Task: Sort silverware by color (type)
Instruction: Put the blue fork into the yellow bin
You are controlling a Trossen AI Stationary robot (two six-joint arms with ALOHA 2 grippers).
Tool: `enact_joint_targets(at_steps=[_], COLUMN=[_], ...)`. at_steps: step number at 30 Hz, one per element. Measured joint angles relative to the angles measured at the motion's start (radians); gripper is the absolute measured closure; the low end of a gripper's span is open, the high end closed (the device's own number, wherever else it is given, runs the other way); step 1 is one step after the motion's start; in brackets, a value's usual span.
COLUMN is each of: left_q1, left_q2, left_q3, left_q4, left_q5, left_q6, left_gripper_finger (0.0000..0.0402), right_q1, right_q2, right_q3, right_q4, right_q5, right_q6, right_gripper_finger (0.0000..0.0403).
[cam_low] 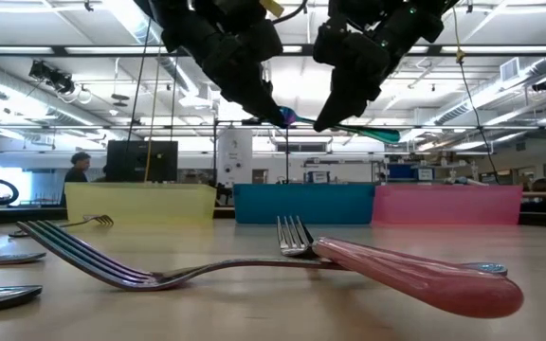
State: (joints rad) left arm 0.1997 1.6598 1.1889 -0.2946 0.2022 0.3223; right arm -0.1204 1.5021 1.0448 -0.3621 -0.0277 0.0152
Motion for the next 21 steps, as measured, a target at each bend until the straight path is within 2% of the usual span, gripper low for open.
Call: enact_joint_targets(at_steps=[6, 14, 18, 21], left_q1=[0.0, -0.003, -0.003, -0.002], left_q2=[0.0, 0.0, 0.0, -0.001], left_q3=[0.0, 0.0, 0.0, 0.0], left_q4=[-0.005, -0.017, -0.025, -0.025], left_q5=[-0.001, 0.025, 0.026, 0.006], left_q6=[0.004, 0.018, 0.035, 0.034], left_gripper_finger=[0.0277, 0.0381, 0.0393, 0.0394], right_q1=[0.0, 0.0, -0.001, -0.001], right_q2=[0.0, 0.0, 0.0, 0.0], right_q3=[0.0, 0.0, 0.0, 0.0], right_q4=[0.0, -0.004, 0.0, 0.009], right_q5=[-0.003, -0.003, -0.002, 0.014], right_q6=[0.0, -0.019, -0.02, -0.02], right_gripper_finger=[0.0393, 0.0393, 0.0387, 0.0367])
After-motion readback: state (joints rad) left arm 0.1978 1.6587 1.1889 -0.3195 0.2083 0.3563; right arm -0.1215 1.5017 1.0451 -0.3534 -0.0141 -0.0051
